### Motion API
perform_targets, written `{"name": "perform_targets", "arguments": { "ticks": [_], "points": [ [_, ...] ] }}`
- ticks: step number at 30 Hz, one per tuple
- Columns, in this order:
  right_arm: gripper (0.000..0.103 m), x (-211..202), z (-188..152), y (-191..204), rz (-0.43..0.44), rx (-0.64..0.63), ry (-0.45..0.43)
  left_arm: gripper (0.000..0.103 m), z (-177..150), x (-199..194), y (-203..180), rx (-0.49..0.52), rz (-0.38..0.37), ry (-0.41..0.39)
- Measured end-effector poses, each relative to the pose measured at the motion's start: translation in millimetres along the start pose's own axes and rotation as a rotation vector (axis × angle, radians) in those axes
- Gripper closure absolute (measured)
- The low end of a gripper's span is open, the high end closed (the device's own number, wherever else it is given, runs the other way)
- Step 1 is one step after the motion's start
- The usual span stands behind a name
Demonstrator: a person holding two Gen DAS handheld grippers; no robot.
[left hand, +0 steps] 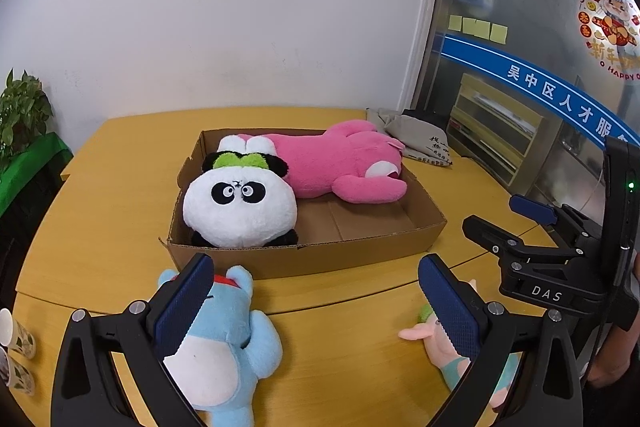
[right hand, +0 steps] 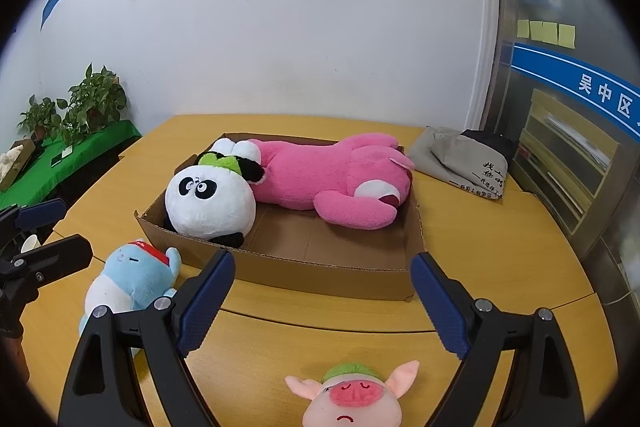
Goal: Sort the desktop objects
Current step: 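Move both grippers toward the light-blue whale plush on the table, then close both grippers on the light-blue whale and lift it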
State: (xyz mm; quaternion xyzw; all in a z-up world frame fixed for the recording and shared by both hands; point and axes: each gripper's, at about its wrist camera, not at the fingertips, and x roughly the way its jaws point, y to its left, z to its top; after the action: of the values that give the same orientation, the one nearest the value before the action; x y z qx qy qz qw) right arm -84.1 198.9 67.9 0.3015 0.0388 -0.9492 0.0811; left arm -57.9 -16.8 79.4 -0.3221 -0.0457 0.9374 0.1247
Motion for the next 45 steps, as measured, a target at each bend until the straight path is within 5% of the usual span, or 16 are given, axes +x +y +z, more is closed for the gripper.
{"name": "perform_targets", "arguments": {
  "ticks": [5,10,16,20,28,33,38,40,45],
  "points": [
    [0.013,0.5,-4.3,-3.7,0.032,0.026,0.012,0.0,-5.3,1.1,10.3,-0.01,-0.025,0.024],
    [0.013,9.6,-16.6,2.6,0.151,0.111,0.073,0.0,-23.7,-4.5,42.7,-0.008,-0.06,0.069],
    [0.013,46.9,-42.3,61.1,0.356,0.135,0.215,0.0,-53.3,2.6,131.6,-0.123,-0.118,0.151],
    [0.013,87.1,-60.3,97.7,0.416,0.194,0.32,0.0,-73.1,12.1,190.0,-0.231,-0.164,0.212],
    [0.015,167.7,-81.5,122.8,0.368,0.207,0.484,0.001,-124.0,52.3,269.7,-0.49,-0.234,0.312],
    [0.033,195.8,-86.0,132.7,0.379,0.203,0.52,0.002,-128.3,74.7,279.6,-0.501,-0.287,0.331],
    [0.056,209.9,-83.6,140.6,0.398,0.171,0.515,0.022,-122.2,88.9,283.7,-0.497,-0.331,0.345],
    [0.07,213.7,-84.1,143.6,0.432,0.171,0.527,0.041,-122.5,93.6,280.4,-0.485,-0.351,0.362],
    [0.078,207.1,-79.4,150.9,0.444,0.12,0.491,0.075,-124.6,98.8,269.3,-0.465,-0.336,0.397]
  ]
}}
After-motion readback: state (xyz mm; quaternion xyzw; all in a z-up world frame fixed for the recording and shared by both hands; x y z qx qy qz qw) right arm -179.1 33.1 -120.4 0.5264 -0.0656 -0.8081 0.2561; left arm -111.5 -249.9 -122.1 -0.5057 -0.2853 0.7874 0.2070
